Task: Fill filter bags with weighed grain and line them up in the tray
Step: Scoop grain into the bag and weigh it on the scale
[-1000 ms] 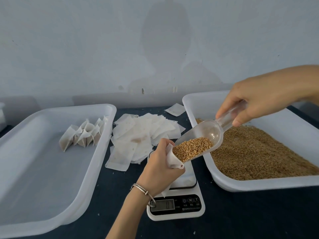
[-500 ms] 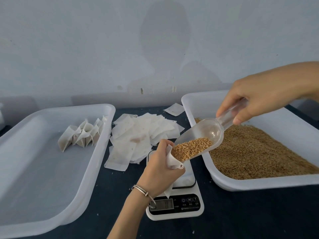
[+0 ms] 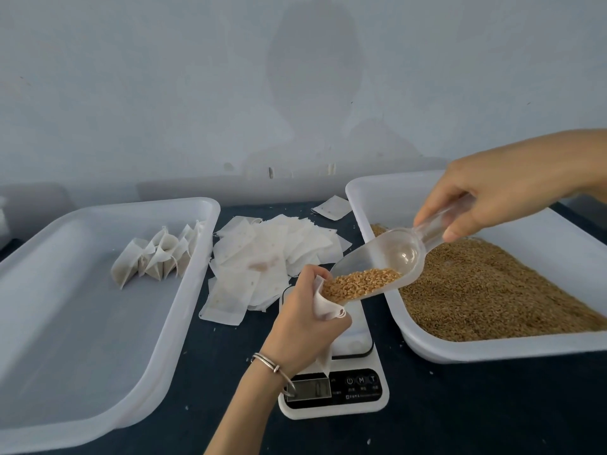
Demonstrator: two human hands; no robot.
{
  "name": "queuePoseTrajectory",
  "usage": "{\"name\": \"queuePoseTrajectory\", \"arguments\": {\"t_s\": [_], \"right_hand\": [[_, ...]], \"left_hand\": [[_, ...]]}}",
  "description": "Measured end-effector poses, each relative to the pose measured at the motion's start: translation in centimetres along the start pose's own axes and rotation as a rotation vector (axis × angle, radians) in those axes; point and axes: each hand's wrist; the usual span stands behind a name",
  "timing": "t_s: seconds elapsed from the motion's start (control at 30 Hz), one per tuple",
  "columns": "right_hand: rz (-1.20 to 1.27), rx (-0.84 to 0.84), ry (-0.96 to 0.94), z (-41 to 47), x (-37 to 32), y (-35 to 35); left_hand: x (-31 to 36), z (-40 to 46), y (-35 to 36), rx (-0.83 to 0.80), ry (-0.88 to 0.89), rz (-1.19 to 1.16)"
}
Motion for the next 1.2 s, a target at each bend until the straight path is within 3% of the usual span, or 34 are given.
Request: {"name": "queuePoseTrajectory", "arguments": {"t_s": [0.13, 0.4, 0.47, 0.57, 0.7, 0.8, 0.9, 1.07, 1.2], "right_hand": [[0.131, -0.014, 0.010, 0.1, 1.0, 1.3], [0.652, -0.049, -0.021, 0.1, 4.0, 5.2], [0.788, 0.021, 0.004, 0.2, 4.9, 6.6], [0.939, 0.204, 0.113, 1.1, 5.9, 9.4], [0.812, 0.395, 0.348, 2.7, 7.2, 13.5], [0.588, 0.331, 0.462, 3.3, 7.6, 15.7], [0.445, 0.229, 0.489, 3.8, 7.2, 16.6], [0.284, 0.232, 0.498, 3.8, 6.5, 16.5], [0.251, 0.439, 0.510, 2.8, 5.1, 15.8]], "left_hand": [[0.0, 0.0, -0.1, 0.034, 0.009, -0.072], [-1.5, 0.6, -1.3, 0.165, -0.022, -0.421], [-1.8, 1.3, -2.0, 0.193, -0.035, -0.363], [-1.9, 2.6, -2.7, 0.111, 0.015, -0.152], [-2.3, 3.9, -2.2, -0.135, 0.078, 0.199], [-2.9, 4.2, -0.9, -0.246, 0.054, 0.318], [-3.1, 4.2, 0.1, -0.182, 0.061, 0.357], [-2.5, 3.8, 0.6, -0.029, 0.092, 0.303], [-2.2, 3.4, 0.7, 0.017, 0.104, 0.286]]}}
Point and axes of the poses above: each hand's wrist, its own z-axis towards the middle knuckle, its own y-axis out of the palm, x = y × z, and after that the axes turned 3 degrees about y, right-handed
